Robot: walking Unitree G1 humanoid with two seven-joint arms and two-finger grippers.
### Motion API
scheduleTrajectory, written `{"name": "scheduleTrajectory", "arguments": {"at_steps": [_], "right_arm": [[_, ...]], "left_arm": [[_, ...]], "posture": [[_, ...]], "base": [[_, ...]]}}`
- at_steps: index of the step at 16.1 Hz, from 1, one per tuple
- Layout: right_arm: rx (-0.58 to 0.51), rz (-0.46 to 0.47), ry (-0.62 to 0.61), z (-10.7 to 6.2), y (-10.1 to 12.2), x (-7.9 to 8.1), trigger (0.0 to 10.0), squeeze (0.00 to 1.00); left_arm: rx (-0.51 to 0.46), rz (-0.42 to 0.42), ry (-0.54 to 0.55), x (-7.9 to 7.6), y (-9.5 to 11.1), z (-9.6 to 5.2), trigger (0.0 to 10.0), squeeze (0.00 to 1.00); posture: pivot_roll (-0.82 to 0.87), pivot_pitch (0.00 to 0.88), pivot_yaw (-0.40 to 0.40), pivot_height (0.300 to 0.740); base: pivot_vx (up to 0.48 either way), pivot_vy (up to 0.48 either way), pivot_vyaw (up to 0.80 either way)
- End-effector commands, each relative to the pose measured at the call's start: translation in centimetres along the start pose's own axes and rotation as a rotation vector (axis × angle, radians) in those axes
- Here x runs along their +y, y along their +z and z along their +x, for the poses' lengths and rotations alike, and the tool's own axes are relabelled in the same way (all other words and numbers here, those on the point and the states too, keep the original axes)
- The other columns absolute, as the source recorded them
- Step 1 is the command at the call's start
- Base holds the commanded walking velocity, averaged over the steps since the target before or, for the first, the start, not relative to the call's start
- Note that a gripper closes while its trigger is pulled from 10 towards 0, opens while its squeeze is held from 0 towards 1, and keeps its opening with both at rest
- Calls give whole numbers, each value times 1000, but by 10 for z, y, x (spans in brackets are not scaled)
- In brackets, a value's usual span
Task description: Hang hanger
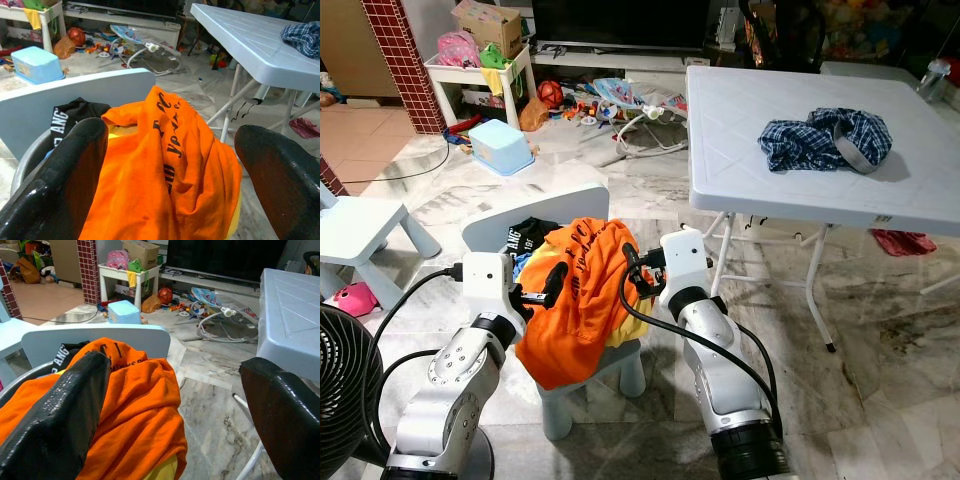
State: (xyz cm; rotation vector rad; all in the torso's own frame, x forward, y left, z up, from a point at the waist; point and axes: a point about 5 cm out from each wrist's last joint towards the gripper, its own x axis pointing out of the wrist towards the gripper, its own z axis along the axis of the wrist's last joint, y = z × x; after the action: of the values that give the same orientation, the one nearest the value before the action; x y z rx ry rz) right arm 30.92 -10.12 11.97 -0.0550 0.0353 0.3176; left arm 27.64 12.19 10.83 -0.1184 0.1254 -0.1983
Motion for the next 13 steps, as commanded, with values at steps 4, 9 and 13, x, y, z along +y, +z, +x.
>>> {"name": "scheduleTrajectory", "arguments": {"at_steps": [4,9,13], "right_arm": [[-19,-16,2,1,4,0,10000,0],[-22,-20,5,2,5,1,10000,0],[-24,-26,10,2,5,1,10000,0]], "left_arm": [[-13,-1,-18,-2,2,0,10000,0],[-13,-2,-20,-3,2,0,10000,0],[-12,-3,-19,-3,2,0,10000,0]], "posture": [[-43,0,-53,740],[-43,0,-54,740],[-44,0,-54,740]], "base": [[264,0,0],[298,203,0],[303,267,0]]}}
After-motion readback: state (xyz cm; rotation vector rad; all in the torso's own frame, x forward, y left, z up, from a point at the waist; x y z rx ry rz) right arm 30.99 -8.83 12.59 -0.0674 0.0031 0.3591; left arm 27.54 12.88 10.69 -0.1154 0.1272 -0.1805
